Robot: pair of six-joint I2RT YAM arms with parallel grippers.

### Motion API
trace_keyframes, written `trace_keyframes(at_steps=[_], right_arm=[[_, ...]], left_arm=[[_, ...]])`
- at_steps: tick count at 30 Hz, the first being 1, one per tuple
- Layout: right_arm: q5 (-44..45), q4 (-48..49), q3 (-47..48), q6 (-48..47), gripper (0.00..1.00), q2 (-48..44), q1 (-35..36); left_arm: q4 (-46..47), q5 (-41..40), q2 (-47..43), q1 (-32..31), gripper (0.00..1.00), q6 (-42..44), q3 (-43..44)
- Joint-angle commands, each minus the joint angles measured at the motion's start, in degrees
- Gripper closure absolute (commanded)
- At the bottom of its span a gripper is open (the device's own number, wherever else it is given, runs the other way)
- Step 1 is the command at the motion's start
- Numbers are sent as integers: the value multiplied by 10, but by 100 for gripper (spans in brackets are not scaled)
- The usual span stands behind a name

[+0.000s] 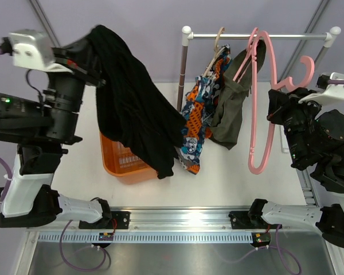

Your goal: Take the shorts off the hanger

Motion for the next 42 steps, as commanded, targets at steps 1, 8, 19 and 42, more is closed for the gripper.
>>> trace_keyframes(at_steps=[1, 8, 19, 42], right_arm=[[24, -14, 10, 18, 100, -4, 3], [32, -16, -7, 21, 100, -20, 3], [25, -43, -6, 34, 100, -24, 4], [31, -95, -44, 82, 100, -76, 3]], left_arm=[[151, -15, 16, 17, 100, 102, 45], [203, -12, -7, 70, 100, 107, -47], [40, 102, 35, 285, 100, -115, -16], [116, 343, 63, 430, 92, -705, -735]])
